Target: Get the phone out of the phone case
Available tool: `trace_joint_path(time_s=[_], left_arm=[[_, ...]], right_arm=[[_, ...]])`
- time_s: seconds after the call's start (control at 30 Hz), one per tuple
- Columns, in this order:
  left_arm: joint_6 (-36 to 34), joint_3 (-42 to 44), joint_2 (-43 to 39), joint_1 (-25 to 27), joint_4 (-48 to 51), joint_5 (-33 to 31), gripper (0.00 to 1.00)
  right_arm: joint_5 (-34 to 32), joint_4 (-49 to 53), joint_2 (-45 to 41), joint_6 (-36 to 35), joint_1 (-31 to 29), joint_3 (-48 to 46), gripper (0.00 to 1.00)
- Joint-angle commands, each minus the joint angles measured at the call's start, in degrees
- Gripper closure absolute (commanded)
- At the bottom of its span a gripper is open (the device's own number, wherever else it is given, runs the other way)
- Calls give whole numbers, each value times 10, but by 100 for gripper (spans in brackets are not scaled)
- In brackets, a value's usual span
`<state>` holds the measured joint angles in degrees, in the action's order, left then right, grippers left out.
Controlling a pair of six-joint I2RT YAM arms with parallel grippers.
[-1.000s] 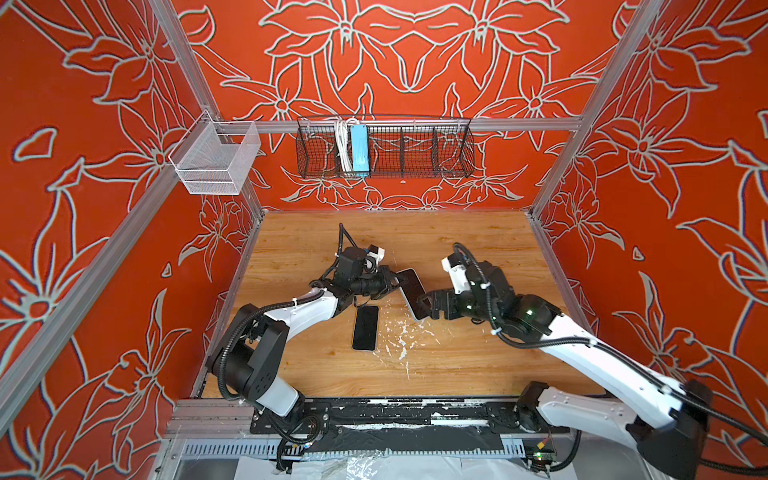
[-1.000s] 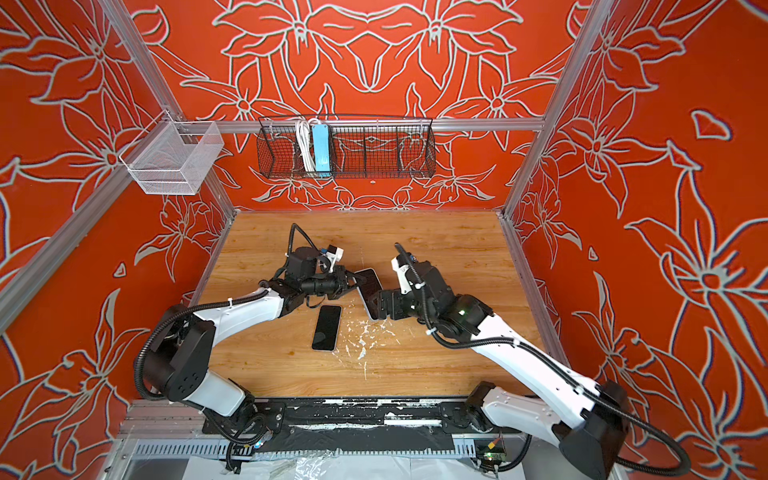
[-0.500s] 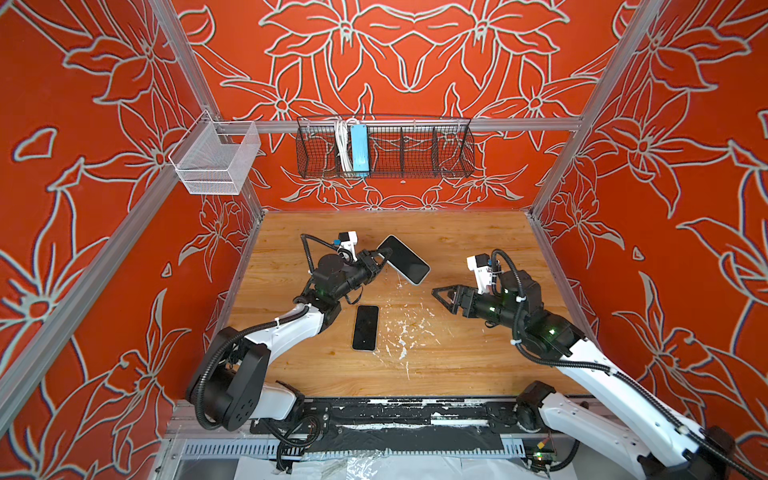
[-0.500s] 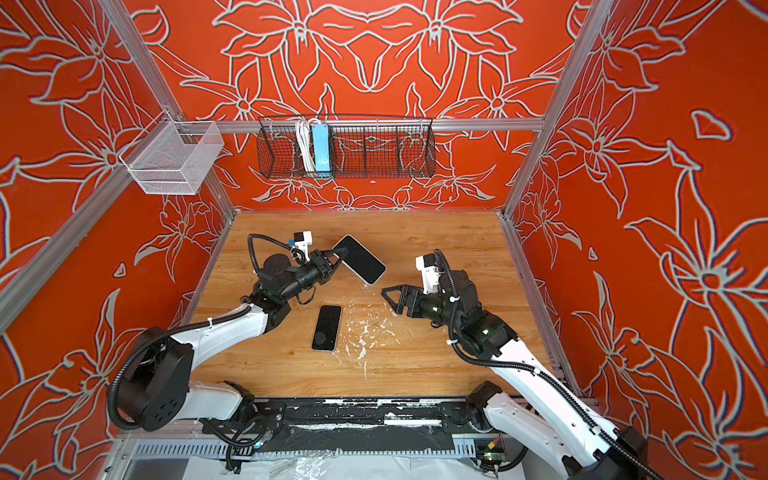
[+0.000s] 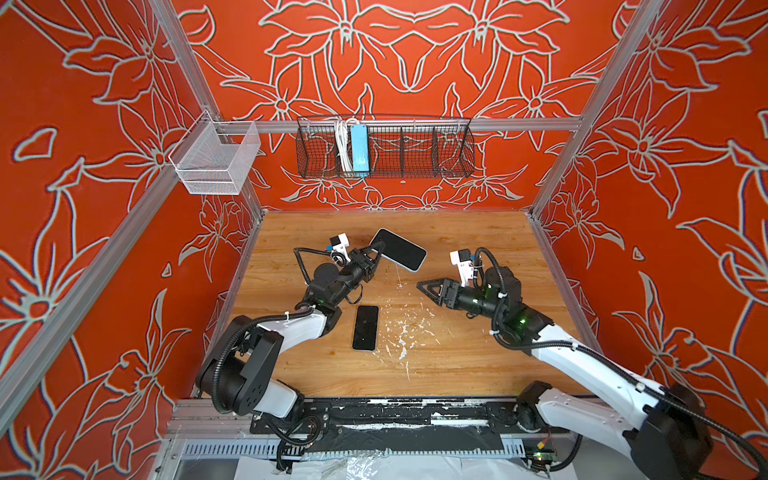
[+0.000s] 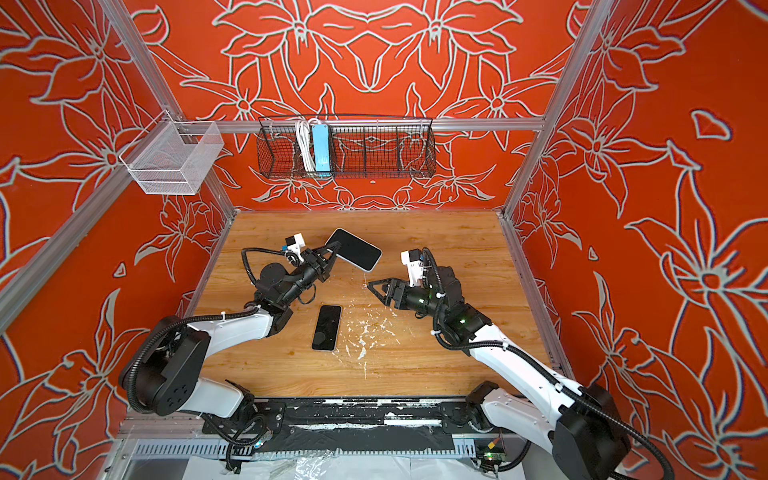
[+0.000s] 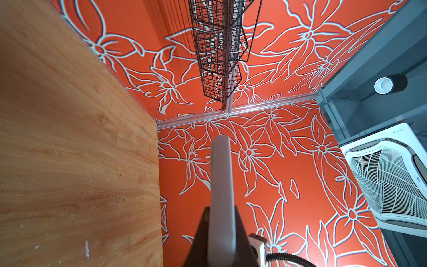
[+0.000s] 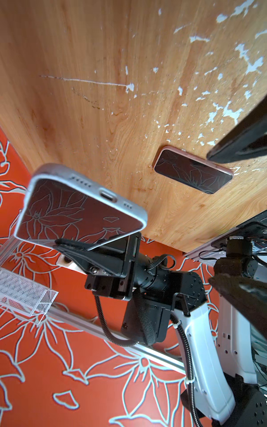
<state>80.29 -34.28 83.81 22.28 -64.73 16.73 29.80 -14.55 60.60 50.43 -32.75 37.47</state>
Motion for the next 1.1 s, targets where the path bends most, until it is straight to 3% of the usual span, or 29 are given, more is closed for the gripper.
trace_joint_path(time_s=[0.0, 0.33, 1.07], left_arm=[[14, 0, -23, -1, -54, 1, 100], [24, 4, -27, -1, -60, 5, 100], [37, 12, -33, 0, -63, 10, 100]], right_arm=[[8, -88, 15, 20, -4, -5, 27], [9, -156, 79, 32, -21, 18, 46], [-1, -223, 117, 51, -31, 26, 66]])
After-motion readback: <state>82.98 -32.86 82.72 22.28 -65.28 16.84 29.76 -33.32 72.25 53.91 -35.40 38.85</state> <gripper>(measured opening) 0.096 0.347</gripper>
